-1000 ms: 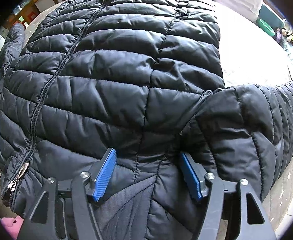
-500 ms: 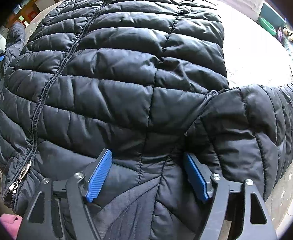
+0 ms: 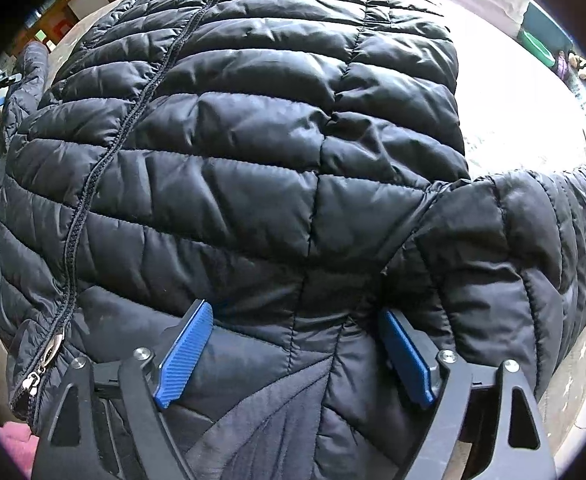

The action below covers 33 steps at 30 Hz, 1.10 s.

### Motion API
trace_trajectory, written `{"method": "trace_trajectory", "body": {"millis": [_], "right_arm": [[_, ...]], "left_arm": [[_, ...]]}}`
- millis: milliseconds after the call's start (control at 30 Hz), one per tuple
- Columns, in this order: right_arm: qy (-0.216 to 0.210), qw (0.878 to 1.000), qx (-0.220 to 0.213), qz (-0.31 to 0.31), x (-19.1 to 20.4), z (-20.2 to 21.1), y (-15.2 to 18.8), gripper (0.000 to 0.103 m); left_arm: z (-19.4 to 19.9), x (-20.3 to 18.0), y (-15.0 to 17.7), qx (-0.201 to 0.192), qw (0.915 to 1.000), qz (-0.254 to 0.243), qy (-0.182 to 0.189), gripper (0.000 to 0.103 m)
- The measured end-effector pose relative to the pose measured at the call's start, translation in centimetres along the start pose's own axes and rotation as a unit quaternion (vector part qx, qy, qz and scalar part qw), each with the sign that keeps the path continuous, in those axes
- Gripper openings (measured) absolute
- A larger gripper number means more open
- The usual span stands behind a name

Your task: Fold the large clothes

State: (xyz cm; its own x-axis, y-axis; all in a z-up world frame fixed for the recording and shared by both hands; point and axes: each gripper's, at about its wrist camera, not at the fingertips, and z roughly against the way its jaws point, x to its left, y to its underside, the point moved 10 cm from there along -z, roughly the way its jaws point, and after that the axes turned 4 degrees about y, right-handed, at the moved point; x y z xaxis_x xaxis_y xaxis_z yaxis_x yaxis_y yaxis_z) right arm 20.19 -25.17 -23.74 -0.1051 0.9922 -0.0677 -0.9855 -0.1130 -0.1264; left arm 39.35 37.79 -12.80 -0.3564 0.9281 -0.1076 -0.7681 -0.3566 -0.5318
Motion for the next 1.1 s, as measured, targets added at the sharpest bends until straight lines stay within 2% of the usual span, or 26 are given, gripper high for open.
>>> {"method": "trace_trajectory", "body": {"millis": [100,233,400,533,633,767,867,933,967,1033,1067,1100], "right_arm": [[0.001,1.000,0.001,0.001,0.0,-0.1,-0.1,0.095],[0.003,1.000,0.003,0.002,0.2,-0.2,-0.1,0.095],[0.001,1.000,0.003,0.004,0.1,-0.2,0.0,0.097],[0.000,1.000,0.003,0.005,0.2,-0.2,-0.1,0.098],[-0.002,1.000,0.000,0.006,0.2,-0.3,0.0,0.099],[-0.003,1.000,0.000,0.007,0.2,-0.4,0.0,0.101],[-0.006,1.000,0.001,0.009,0.3,-0.5,0.1,0.102],[-0.007,1.000,0.003,0.010,0.5,-0.6,0.1,0.103],[-0.008,1.000,0.003,0.010,0.6,-0.6,0.0,0.103],[-0.015,1.000,0.001,0.012,0.8,-0.8,0.0,0.103],[-0.017,1.000,0.000,0.013,0.9,-0.8,-0.1,0.103],[-0.018,1.000,0.001,0.013,0.9,-0.9,0.0,0.103]], "left_arm": [[-1.2,1.3,-0.8,0.008,0.9997,0.025,0.000,0.083],[-2.3,3.0,-1.8,0.012,0.9969,0.075,0.019,0.083],[-2.6,5.6,-2.7,0.008,0.9894,0.135,0.053,0.083],[-3.0,7.3,-3.2,0.002,0.9840,0.170,0.053,0.083],[-3.0,8.4,-3.9,-0.008,0.9821,0.183,0.044,0.085],[-3.5,9.3,-4.9,-0.010,0.9842,0.176,0.016,0.089],[-4.2,9.4,-6.0,-0.009,0.9862,0.165,0.000,0.102],[-5.5,9.0,-6.8,0.005,0.9880,0.154,-0.001,0.103],[-6.3,8.8,-6.8,0.017,0.9890,0.147,0.000,0.102],[-7.6,8.4,-6.8,0.029,0.9919,0.123,-0.002,0.085],[-7.9,8.2,-6.8,0.027,0.9934,0.112,-0.010,0.082],[-8.1,7.7,-7.1,0.020,0.9956,0.090,-0.016,0.069]]}}
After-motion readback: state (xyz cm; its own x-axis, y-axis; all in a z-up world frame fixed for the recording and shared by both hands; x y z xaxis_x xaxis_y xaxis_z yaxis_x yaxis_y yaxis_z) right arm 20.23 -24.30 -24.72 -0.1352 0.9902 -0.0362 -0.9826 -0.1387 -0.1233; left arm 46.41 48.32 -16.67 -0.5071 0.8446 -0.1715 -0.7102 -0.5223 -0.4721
